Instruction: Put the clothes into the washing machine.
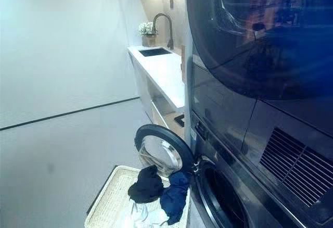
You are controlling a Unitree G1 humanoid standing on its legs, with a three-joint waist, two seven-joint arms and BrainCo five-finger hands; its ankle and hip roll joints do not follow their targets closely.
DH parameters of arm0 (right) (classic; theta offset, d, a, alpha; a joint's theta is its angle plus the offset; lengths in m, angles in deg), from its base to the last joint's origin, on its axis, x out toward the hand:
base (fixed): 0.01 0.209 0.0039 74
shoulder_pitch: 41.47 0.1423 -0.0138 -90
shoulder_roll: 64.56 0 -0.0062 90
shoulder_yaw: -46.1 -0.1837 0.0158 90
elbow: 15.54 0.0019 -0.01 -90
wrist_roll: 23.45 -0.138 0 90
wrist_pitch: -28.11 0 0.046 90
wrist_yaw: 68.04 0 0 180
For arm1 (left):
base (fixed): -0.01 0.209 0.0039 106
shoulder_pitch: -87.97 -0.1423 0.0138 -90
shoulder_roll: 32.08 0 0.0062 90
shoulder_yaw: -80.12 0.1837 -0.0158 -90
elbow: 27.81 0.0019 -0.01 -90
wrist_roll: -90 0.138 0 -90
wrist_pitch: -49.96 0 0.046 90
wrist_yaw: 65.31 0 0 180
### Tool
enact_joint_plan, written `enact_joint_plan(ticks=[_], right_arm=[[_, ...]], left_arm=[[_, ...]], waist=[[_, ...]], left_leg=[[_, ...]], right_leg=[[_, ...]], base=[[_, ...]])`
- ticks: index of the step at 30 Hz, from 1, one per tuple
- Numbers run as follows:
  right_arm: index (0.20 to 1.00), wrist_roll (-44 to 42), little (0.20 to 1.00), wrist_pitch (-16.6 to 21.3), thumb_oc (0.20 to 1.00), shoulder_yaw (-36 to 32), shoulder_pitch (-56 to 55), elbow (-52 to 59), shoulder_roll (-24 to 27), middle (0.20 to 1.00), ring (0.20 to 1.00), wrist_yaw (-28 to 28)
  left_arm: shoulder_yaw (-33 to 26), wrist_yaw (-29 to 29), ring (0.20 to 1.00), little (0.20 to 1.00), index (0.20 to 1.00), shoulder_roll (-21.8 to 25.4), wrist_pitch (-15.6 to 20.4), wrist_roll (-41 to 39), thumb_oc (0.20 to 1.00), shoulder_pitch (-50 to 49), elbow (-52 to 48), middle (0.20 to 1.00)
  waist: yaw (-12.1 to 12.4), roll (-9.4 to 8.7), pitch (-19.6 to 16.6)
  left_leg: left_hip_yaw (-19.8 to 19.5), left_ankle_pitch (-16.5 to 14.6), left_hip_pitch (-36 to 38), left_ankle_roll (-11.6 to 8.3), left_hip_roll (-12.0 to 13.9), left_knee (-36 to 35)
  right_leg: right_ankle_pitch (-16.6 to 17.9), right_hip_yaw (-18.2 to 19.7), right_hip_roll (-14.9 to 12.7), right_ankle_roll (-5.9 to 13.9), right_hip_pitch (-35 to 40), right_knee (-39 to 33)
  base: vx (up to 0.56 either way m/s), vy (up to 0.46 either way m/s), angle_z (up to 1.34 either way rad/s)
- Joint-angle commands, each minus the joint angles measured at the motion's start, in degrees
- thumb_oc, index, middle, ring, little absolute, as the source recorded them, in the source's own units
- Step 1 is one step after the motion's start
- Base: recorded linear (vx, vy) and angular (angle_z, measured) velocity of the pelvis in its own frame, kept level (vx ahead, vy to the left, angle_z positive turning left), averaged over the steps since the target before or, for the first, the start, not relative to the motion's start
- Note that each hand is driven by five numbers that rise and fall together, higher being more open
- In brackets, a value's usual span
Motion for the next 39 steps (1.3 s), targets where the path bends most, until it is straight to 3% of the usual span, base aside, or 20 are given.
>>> enact_joint_plan(ticks=[1,39], right_arm=[[1.0,-0.8,1.0,0.2,1.0,0.6,5.4,-3.8,-1.1,1.0,1.0,0.4],[1.0,-0.8,1.0,0.5,1.0,0.4,5.4,-4.0,-0.9,1.0,1.0,0.2]], left_arm=[[-0.1,-0.8,1.0,1.0,1.0,-0.2,0.7,-0.3,1.0,6.1,2.5,1.0],[-0.9,-2.0,1.0,1.0,1.0,0.0,0.6,-1.5,1.0,5.9,2.5,1.0]], waist=[[1.0,-2.06,2.8],[1.2,-1.84,2.8]], left_leg=[[-1.5,-1.8,0.7,2.41,-0.7,0.4],[-1.9,-1.8,0.8,2.4,-0.9,0.4]], right_leg=[[-0.7,-0.7,-3.5,2.25,1.1,0.6],[-0.9,-1.0,-3.7,2.19,1.5,0.6]], base=[[-0.25,-0.084,-0.43],[0.0,0.0,0.0]])
